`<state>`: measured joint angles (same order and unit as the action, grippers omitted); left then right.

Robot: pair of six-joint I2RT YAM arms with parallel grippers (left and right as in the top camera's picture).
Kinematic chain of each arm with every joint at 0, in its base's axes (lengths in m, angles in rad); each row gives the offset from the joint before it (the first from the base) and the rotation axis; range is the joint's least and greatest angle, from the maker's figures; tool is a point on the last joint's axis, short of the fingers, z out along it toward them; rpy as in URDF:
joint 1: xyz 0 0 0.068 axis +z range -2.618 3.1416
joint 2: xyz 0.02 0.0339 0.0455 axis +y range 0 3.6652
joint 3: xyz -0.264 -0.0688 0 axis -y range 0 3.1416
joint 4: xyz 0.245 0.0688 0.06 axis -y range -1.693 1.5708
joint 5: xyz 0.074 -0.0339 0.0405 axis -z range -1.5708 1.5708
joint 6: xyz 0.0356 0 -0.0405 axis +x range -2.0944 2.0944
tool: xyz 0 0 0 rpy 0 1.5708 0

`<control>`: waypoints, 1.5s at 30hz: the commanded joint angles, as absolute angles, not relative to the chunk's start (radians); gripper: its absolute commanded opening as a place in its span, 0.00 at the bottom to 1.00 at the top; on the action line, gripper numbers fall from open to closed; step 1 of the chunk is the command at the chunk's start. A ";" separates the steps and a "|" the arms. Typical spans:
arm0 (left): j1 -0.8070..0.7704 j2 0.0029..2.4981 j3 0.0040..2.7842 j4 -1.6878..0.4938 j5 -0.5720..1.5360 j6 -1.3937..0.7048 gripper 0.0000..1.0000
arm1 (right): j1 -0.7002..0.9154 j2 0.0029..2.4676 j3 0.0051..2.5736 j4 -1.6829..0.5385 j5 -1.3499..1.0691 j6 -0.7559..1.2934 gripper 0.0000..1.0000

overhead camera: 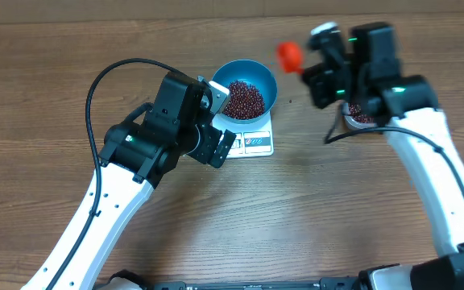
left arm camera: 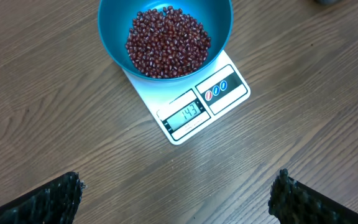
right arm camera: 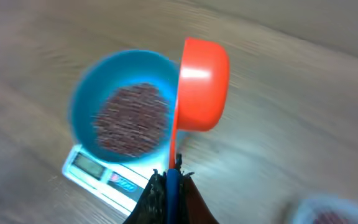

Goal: Scoop item into bowl and weigh 150g on scale
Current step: 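Move the empty red cup with the right gripper back to the bean tub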

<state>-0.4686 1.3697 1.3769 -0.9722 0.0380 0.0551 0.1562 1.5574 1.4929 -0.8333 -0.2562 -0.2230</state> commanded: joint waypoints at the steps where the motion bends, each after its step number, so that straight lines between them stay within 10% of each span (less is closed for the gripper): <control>1: -0.465 1.368 1.370 -0.968 0.042 0.045 1.00 | 0.058 1.547 1.510 -0.897 -0.076 -0.118 0.04; 22: -0.465 1.369 1.370 -0.968 0.042 0.045 1.00 | -0.044 1.800 1.491 -1.050 0.168 -0.101 0.04; 45: -0.465 1.369 1.370 -0.968 0.042 0.045 0.99 | -0.073 1.838 1.494 -1.043 -0.093 -0.142 0.04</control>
<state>-0.4686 1.3697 1.3769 -0.9718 0.0380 0.0551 -0.0521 1.8339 1.4921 -1.0447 -0.0174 -0.1318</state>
